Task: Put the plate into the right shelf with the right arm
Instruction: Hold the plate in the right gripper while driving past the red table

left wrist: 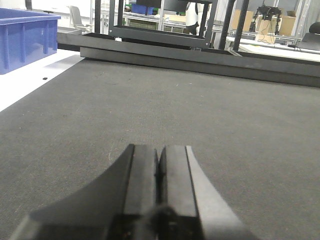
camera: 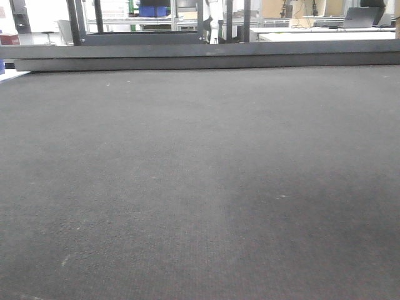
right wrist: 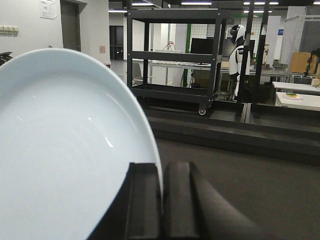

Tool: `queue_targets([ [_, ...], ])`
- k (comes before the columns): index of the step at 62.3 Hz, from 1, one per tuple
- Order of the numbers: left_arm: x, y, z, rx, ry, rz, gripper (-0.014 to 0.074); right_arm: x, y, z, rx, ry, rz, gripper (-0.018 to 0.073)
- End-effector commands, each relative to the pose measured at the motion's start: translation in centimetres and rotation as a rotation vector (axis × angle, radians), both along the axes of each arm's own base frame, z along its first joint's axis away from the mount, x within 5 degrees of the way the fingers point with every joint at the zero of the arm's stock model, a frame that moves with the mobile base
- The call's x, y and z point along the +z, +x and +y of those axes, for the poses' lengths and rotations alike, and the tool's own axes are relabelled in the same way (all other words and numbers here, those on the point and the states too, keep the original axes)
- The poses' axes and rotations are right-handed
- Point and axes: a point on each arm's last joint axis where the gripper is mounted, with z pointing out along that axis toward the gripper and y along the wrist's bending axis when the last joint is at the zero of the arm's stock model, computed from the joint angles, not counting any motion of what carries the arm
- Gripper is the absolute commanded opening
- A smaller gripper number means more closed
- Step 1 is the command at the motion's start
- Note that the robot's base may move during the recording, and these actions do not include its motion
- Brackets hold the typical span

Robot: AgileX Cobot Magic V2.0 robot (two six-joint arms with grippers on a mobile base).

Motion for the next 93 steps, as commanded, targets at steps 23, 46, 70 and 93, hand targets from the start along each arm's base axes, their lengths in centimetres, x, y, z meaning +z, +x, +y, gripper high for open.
queue_targets([
  [23, 0.56, -0.12, 0.01, 0.001, -0.011, -0.091, -0.0047, 1.7, -0.37, -0.12, -0.002, 0.026, -0.11, 0.0054],
  [46, 0.56, -0.12, 0.01, 0.001, -0.011, -0.091, -0.0047, 1.7, -0.37, -0.12, -0.002, 0.026, -0.11, 0.0054],
  [70, 0.56, -0.12, 0.01, 0.001, -0.011, -0.091, -0.0047, 1.7, -0.37, -0.12, -0.002, 0.026, -0.11, 0.0054],
  [93, 0.56, -0.12, 0.01, 0.001, -0.011, -0.091, -0.0047, 1.7, -0.37, -0.12, -0.002, 0.026, -0.11, 0.0054],
])
